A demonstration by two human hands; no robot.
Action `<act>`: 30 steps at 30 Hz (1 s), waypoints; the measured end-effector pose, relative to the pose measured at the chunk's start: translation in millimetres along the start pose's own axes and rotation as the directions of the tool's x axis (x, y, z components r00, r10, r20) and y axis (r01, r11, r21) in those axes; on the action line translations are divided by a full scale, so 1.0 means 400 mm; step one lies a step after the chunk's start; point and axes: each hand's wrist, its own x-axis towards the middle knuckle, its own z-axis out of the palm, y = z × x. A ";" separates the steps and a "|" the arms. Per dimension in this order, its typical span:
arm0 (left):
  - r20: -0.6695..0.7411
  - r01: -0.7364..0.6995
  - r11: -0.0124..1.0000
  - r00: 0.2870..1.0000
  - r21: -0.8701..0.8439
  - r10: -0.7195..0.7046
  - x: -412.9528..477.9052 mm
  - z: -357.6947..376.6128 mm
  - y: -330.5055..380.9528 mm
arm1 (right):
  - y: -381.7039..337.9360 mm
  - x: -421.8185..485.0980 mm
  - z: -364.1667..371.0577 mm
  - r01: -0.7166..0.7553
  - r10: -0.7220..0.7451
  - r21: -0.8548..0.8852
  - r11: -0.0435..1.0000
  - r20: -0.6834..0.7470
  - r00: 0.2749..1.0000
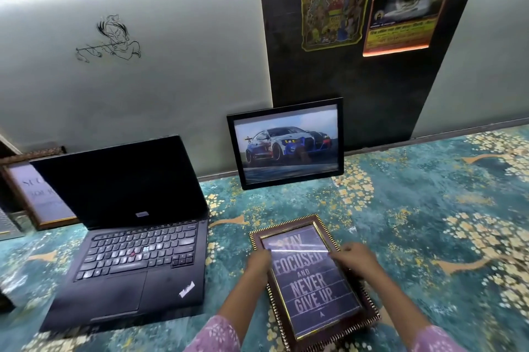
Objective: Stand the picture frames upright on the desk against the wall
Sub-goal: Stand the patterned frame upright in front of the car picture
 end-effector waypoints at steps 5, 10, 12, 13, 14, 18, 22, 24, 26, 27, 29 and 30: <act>0.024 -0.243 0.957 0.968 -0.158 0.249 -0.106 0.015 0.090 | -0.006 0.006 -0.030 -0.041 0.039 0.512 0.858 0.015 0.999; 0.195 -0.508 0.812 0.799 -0.289 0.569 -0.147 -0.009 0.200 | -0.076 -0.002 -0.112 0.233 -0.226 0.605 0.761 -0.090 0.970; 0.288 -0.565 0.774 0.720 -0.286 0.631 -0.139 -0.014 0.230 | -0.105 -0.007 -0.137 0.352 -0.314 0.652 0.672 -0.180 0.932; 0.310 -0.584 0.768 0.703 -0.264 0.640 -0.132 -0.016 0.237 | -0.118 -0.008 -0.144 0.384 -0.340 0.679 0.626 -0.205 0.918; 0.330 -0.607 0.759 0.685 -0.235 0.650 -0.126 -0.016 0.242 | -0.127 -0.004 -0.149 0.412 -0.367 0.689 0.596 -0.222 0.903; 0.408 -0.624 0.764 0.662 -0.165 0.629 -0.106 -0.024 0.246 | -0.144 0.012 -0.165 0.434 -0.449 0.675 0.596 -0.168 0.878; 0.619 -0.422 0.904 0.692 -0.072 0.372 -0.073 -0.059 0.235 | -0.127 0.016 -0.182 0.337 -0.561 0.742 0.579 0.062 0.826; 0.725 -0.327 0.944 0.640 -0.043 0.255 -0.054 -0.076 0.218 | -0.110 0.018 -0.177 0.283 -0.568 0.732 0.620 0.169 0.805; 0.787 -0.254 0.963 0.575 -0.092 0.226 -0.032 -0.086 0.201 | -0.098 0.024 -0.168 0.264 -0.555 0.725 0.636 0.193 0.809; 0.794 -0.249 0.961 0.558 -0.118 0.242 -0.026 -0.088 0.195 | -0.097 0.026 -0.163 0.265 -0.542 0.725 0.636 0.175 0.822; 0.782 -0.245 0.956 0.559 -0.162 0.276 -0.017 -0.087 0.192 | -0.099 0.029 -0.157 0.282 -0.524 0.725 0.628 0.126 0.843; 0.766 -0.204 0.960 0.581 -0.192 0.276 -0.011 -0.084 0.193 | -0.100 0.035 -0.156 0.285 -0.517 0.722 0.630 0.116 0.848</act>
